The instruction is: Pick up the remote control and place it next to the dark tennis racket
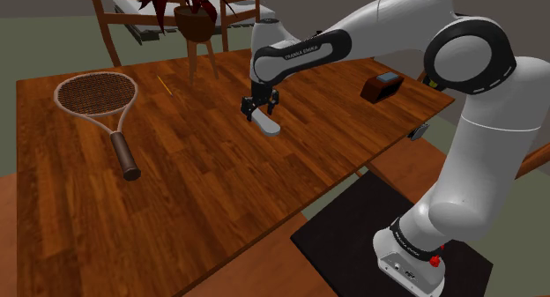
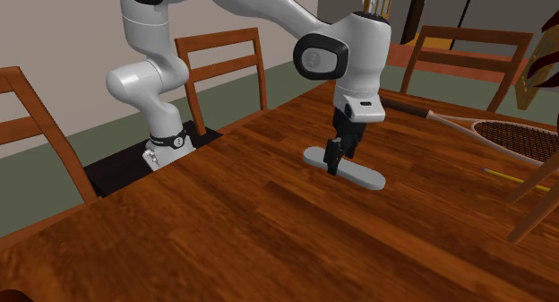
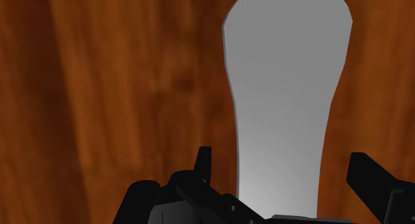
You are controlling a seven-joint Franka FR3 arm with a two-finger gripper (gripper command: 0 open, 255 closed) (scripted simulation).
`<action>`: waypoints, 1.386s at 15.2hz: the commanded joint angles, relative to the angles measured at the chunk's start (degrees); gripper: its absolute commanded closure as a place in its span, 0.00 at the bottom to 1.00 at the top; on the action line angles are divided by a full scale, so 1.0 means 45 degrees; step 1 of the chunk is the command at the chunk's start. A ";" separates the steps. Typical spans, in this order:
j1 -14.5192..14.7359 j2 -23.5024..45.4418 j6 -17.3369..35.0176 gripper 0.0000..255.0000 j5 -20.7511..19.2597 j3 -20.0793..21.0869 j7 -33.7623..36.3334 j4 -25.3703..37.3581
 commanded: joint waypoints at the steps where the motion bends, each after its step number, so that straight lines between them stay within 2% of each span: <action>1: 0.0000 0.0019 0.0031 0.00 -0.0005 -0.0003 0.0001 -0.0007; 6: 0.0000 0.0018 0.0029 0.00 -0.0004 -0.0002 0.0001 -0.0008; 7: 0.0000 0.0018 0.0029 1.00 -0.0004 -0.0002 0.0001 -0.0008; 16: 0.0000 0.0019 0.0031 1.00 -0.0005 -0.0003 0.0001 -0.0007; 21: -0.0020 -0.0342 -0.0697 1.00 0.0087 0.0033 -0.0066 0.0366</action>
